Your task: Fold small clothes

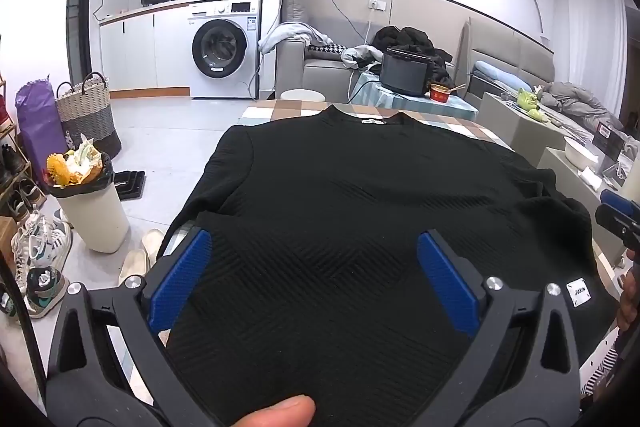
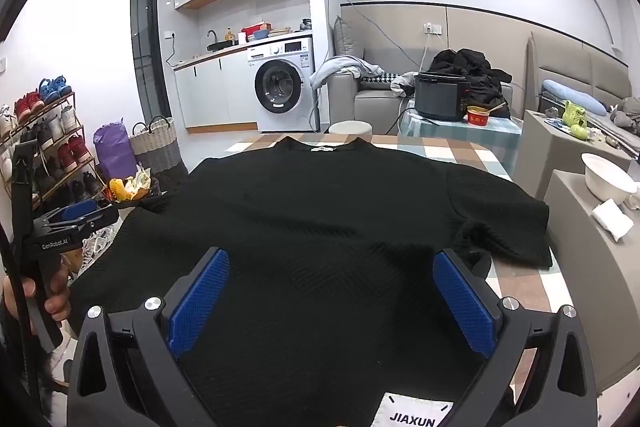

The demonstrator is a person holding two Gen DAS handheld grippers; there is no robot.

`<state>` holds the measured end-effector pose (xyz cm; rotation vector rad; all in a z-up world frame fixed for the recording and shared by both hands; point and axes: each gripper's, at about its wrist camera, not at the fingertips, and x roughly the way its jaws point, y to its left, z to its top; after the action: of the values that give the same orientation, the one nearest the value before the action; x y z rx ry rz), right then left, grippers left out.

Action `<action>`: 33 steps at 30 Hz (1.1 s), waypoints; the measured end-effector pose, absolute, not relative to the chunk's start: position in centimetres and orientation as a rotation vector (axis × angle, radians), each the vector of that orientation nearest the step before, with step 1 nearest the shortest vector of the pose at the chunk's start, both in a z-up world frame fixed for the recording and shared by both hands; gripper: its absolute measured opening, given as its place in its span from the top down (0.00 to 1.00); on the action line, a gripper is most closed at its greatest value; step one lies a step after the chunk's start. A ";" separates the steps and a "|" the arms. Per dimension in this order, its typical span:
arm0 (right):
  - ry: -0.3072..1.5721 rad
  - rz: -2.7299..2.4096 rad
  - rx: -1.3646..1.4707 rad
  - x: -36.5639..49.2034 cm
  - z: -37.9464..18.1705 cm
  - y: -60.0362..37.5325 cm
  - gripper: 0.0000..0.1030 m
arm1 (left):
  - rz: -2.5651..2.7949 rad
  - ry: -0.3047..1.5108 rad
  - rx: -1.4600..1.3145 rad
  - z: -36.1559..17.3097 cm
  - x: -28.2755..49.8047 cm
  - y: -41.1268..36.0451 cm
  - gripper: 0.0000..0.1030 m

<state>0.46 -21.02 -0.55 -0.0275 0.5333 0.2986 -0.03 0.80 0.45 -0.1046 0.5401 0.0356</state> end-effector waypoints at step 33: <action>0.528 0.291 -0.025 0.5 -0.2 -21.4 0.00 | 0.054 0.518 -0.104 0.4 -0.1 0.1 0.01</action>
<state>0.45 -21.39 -0.21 -0.0250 0.5284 0.2913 -0.15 0.14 0.45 -0.1039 0.5179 0.0536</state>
